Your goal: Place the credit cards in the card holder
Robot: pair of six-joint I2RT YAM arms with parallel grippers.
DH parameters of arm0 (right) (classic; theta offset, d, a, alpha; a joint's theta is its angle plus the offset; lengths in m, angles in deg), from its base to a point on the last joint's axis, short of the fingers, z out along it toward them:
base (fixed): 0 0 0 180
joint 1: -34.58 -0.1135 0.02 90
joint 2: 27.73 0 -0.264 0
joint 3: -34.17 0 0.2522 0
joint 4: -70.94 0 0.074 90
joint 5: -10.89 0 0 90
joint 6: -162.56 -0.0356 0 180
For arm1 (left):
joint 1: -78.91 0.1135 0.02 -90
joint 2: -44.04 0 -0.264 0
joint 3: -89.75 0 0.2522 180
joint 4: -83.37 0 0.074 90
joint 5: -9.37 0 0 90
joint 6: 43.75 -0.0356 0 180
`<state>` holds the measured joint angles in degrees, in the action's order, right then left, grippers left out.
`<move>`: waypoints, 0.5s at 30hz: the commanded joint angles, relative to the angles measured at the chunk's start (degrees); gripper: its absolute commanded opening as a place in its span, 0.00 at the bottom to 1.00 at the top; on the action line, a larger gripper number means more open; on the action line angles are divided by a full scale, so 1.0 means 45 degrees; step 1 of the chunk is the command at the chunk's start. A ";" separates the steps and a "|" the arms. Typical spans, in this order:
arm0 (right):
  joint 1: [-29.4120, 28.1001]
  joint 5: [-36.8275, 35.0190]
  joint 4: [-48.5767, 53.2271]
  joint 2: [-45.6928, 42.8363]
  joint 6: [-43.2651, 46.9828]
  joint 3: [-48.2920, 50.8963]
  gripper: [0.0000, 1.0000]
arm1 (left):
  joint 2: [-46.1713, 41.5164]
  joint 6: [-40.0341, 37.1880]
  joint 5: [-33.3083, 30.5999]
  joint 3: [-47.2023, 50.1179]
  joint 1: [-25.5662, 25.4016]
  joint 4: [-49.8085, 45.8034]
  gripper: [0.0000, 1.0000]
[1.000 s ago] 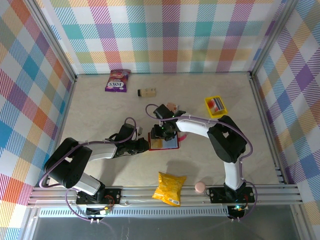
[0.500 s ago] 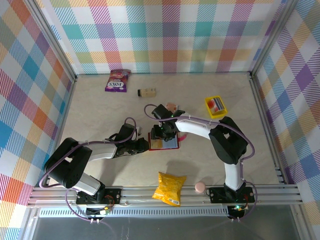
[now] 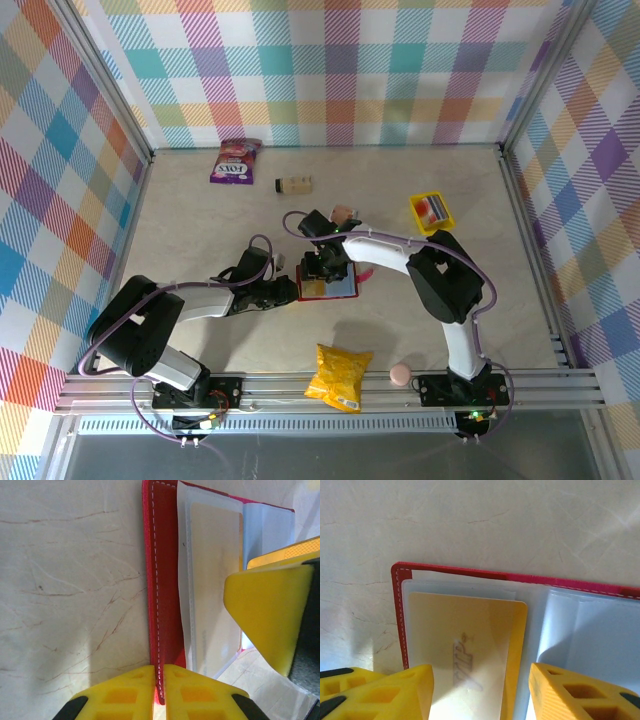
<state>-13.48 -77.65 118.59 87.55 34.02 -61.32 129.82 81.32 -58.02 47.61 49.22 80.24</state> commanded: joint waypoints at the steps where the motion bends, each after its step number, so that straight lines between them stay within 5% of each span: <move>1: -0.0077 -0.0129 0.0436 0.0216 0.0031 -0.0437 0.54 | -0.0054 -0.0100 -0.0044 -0.0124 0.0075 -0.0058 0.13; 15: -0.0122 -0.0305 0.0712 0.0738 -0.0145 -0.0752 0.57 | -0.0019 -0.0098 -0.0025 -0.0119 0.0075 -0.0039 0.13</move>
<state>-13.69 -77.92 119.56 89.26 34.00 -63.44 129.82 81.32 -58.00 47.61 49.22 80.26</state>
